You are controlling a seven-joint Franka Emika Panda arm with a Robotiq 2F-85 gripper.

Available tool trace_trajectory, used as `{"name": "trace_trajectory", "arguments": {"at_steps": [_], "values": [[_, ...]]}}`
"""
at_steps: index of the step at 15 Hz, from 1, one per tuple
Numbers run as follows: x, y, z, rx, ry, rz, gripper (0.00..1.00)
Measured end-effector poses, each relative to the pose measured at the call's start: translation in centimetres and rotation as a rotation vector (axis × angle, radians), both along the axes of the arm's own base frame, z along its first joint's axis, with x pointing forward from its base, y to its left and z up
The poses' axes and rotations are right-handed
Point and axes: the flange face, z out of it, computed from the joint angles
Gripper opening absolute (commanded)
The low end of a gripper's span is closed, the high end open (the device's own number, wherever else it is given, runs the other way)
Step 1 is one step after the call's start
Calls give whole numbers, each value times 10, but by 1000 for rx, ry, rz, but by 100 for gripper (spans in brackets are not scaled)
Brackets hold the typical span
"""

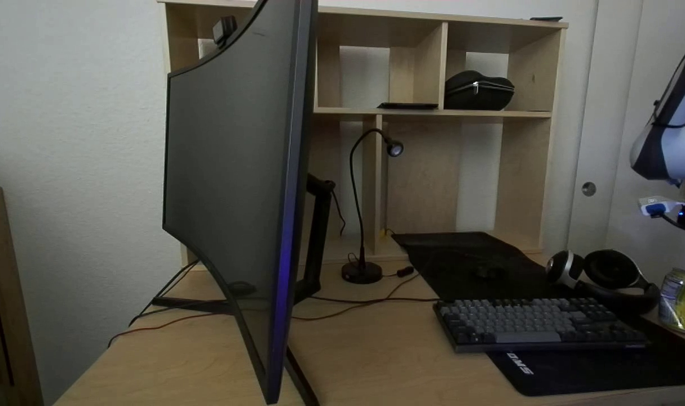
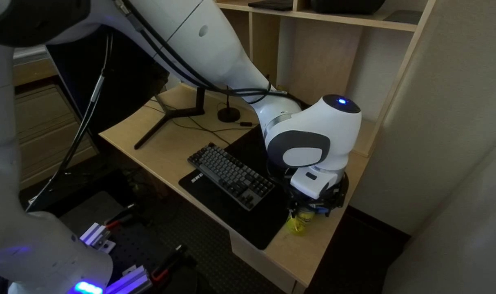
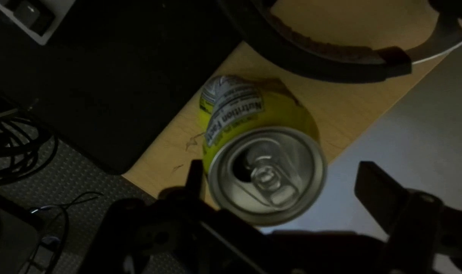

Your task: Move the soda can to the front of the mat, put the headphones on the back of the monitor, then switch on the desk lamp

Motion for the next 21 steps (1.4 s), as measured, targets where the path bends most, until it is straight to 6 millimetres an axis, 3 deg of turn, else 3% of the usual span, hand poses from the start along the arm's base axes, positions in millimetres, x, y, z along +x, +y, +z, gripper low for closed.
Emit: {"name": "trace_trajectory", "arguments": {"at_steps": [16,17,18,21], "values": [[1,5,-2,24,14,104,100],[1,5,-2,24,14,105,75],[1,5,-2,24,14,105,74],[0,7,-4,39,26,106,52]]}}
